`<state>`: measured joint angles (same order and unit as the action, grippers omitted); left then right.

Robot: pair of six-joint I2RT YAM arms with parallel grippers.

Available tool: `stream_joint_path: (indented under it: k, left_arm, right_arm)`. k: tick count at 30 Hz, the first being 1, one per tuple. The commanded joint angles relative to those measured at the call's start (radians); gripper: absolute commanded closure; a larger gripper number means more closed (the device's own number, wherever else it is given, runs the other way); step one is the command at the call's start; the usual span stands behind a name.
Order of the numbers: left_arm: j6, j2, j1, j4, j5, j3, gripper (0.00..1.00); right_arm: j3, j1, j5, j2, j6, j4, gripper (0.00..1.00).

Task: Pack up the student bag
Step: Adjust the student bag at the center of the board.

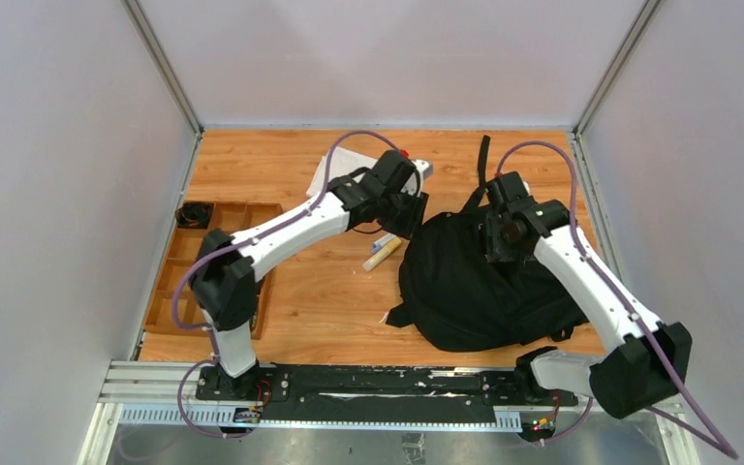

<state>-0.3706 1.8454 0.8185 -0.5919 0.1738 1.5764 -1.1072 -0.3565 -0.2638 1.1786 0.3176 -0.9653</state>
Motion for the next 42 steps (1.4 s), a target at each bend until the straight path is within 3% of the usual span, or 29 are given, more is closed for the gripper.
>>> stream_joint_path:
  k: [1,7,11,17,25,34,42]
  left_arm:
    - [-0.013,-0.158,-0.019,0.006,-0.111,-0.029,0.60]
    - [-0.189,-0.371,-0.019,0.243,-0.113,-0.327,0.50]
    - [-0.230,-0.419,-0.019,0.280,-0.087,-0.409,0.50]
    - [-0.230,-0.424,-0.019,0.281,-0.058,-0.437,0.50]
    - [-0.238,-0.420,-0.019,0.308,-0.036,-0.454,0.50]
    - [-0.235,-0.418,-0.019,0.315,-0.033,-0.465,0.50]
    - [-0.234,-0.415,-0.019,0.324,-0.011,-0.476,0.50]
  right_arm:
    - [-0.040,-0.045,-0.157,0.095,-0.006,-0.032,0.49]
    - [-0.004,-0.097,-0.233,0.173,-0.002,0.044,0.50]
    - [0.013,-0.122,-0.287,0.246,-0.003,0.072,0.48]
    - [-0.004,-0.162,-0.480,0.353,0.040,0.032,0.46]
    - [-0.004,-0.215,-0.612,0.327,0.092,-0.012,0.43]
    - [-0.015,-0.285,-0.728,0.377,0.151,-0.061,0.21]
    - [-0.020,-0.283,-0.762,0.465,0.133,-0.027,0.12]
